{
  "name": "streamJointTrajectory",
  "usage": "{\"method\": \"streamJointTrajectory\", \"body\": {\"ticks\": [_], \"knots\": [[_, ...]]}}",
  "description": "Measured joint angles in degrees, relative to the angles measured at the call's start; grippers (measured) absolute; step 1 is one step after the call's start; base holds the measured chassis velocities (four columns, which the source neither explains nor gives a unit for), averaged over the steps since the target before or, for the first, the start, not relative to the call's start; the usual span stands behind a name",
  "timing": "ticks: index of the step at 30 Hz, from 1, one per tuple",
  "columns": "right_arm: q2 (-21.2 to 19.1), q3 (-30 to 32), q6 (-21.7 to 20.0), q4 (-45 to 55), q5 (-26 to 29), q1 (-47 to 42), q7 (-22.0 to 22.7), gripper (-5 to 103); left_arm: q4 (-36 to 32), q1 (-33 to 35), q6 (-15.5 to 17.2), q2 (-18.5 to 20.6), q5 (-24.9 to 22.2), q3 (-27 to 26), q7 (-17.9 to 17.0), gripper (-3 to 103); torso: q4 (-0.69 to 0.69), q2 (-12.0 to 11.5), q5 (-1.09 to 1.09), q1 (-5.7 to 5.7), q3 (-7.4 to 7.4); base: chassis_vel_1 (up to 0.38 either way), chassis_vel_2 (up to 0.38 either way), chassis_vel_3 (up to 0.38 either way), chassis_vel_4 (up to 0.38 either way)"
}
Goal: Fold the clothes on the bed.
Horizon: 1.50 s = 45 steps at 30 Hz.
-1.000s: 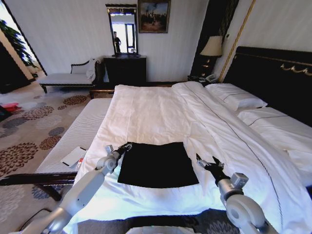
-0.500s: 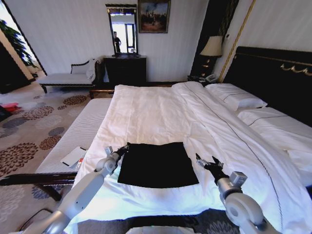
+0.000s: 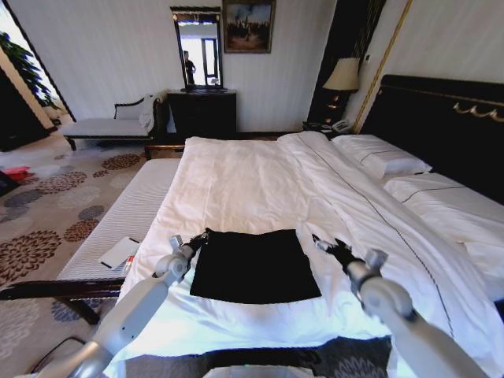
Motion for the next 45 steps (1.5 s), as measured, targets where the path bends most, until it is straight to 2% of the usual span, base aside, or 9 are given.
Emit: {"method": "streamJointTrajectory", "body": {"ticks": [2, 5, 7, 10, 18, 23, 40, 45], "knots": [[-0.26, -2.81, 0.0, -2.59, 0.22, 3.44, -1.32, 100, -0.49, 0.7, -0.02, 0.07, 0.33, -0.47, -0.05, 1, -0.01, 0.0, 0.0, 0.0, 0.0, 0.0, 0.0, 0.0, 0.0], [0.8, -11.64, 0.55, -11.35, -0.96, 12.16, -3.52, 100, -1.27, 2.03, -0.1, 0.27, 0.84, -1.62, -0.27, 1, 0.02, 0.0, 0.02, 0.0, 0.0, 0.0, 0.0, 0.0, 0.0], [0.97, -12.33, 0.58, -12.14, -1.07, 12.82, -3.68, 100, -1.34, 2.12, -0.1, 0.3, 0.85, -1.73, -0.32, 1, 0.01, 0.0, 0.02, 0.0, 0.01, 0.0, 0.0, 0.0, 0.0], [2.25, -17.44, 1.25, -18.05, -2.99, 16.84, -4.53, 100, -2.1, 3.23, -0.16, 0.53, 0.93, -2.68, -0.42, 1, -0.02, 0.0, 0.01, 0.0, 0.01, 0.0, 0.0, 0.0, 0.0], [3.8, -19.63, 3.7, -24.73, -5.37, 19.45, -4.67, 100, -3.31, 5.04, -0.28, 0.83, 1.26, -3.68, -0.25, 1, -0.03, 0.0, 0.0, -0.01, -0.01, 0.0, 0.0, 0.0, 0.0], [4.17, -20.73, 3.55, -25.13, -4.04, 21.4, -4.77, 100, -3.13, 5.13, -0.56, 0.86, 2.66, -3.42, 0.19, 1, 0.0, 0.01, 0.0, -0.01, -0.01, 0.0, 0.0, 0.0, 0.0], [6.28, -22.82, 2.46, -27.63, -3.18, 22.46, -5.05, 102, -3.0, 4.25, -0.67, 0.69, 2.35, -2.96, 0.08, 1, -0.01, 0.0, 0.0, -0.01, -0.01, 0.0, 0.0, 0.0, 0.0], [6.4, -23.08, 2.55, -27.53, -2.31, 22.73, -5.2, 92, -2.6, 4.16, -0.71, 0.44, 2.45, -2.82, 0.13, 1, -0.01, 0.01, 0.0, -0.01, -0.01, 0.0, 0.0, 0.0, 0.0]]}}
